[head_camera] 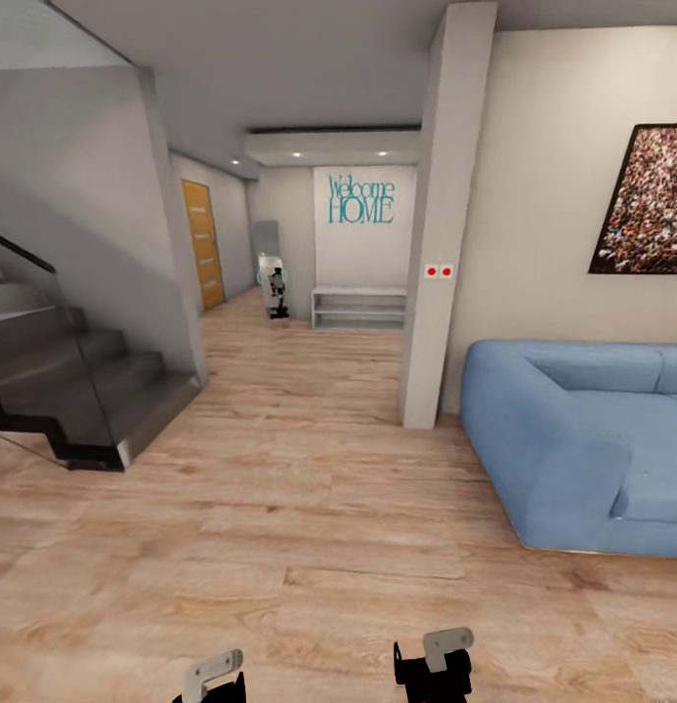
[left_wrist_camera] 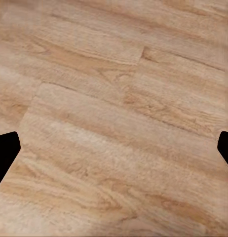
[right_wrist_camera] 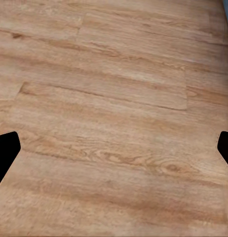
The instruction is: Turn on the radio receiver that's on the table in the living room.
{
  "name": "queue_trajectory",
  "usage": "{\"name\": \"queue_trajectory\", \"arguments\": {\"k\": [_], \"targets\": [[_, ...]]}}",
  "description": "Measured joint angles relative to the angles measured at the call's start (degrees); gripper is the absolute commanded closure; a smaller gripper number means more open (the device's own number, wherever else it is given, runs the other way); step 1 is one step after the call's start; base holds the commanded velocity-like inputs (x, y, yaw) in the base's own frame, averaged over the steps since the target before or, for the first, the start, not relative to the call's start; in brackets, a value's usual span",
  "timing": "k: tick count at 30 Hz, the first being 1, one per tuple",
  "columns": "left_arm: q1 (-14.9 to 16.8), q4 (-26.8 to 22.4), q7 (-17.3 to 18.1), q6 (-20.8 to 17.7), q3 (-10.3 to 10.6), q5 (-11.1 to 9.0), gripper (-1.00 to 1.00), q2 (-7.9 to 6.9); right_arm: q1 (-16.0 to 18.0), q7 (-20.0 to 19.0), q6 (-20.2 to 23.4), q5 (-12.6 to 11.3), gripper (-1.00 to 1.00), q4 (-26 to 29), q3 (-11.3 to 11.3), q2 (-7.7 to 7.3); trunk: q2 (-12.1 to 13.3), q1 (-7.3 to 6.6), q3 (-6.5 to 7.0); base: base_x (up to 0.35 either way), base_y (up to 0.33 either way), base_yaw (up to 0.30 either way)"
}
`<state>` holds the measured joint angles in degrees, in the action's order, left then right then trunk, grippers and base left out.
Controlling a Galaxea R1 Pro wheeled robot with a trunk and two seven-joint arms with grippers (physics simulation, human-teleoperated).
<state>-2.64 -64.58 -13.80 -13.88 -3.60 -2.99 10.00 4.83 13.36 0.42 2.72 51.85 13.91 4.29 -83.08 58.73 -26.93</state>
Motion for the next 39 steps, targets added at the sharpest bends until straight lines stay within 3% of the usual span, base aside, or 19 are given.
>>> {"name": "queue_trajectory", "arguments": {"k": [39], "targets": [[0.00,0.01,0.00,-0.01,0.00,0.00,-1.00,0.00,0.00,-0.07,0.02,0.00,-1.00,-0.43,0.07,0.01,0.00,0.00,0.00,0.336,0.080,-0.277]]}}
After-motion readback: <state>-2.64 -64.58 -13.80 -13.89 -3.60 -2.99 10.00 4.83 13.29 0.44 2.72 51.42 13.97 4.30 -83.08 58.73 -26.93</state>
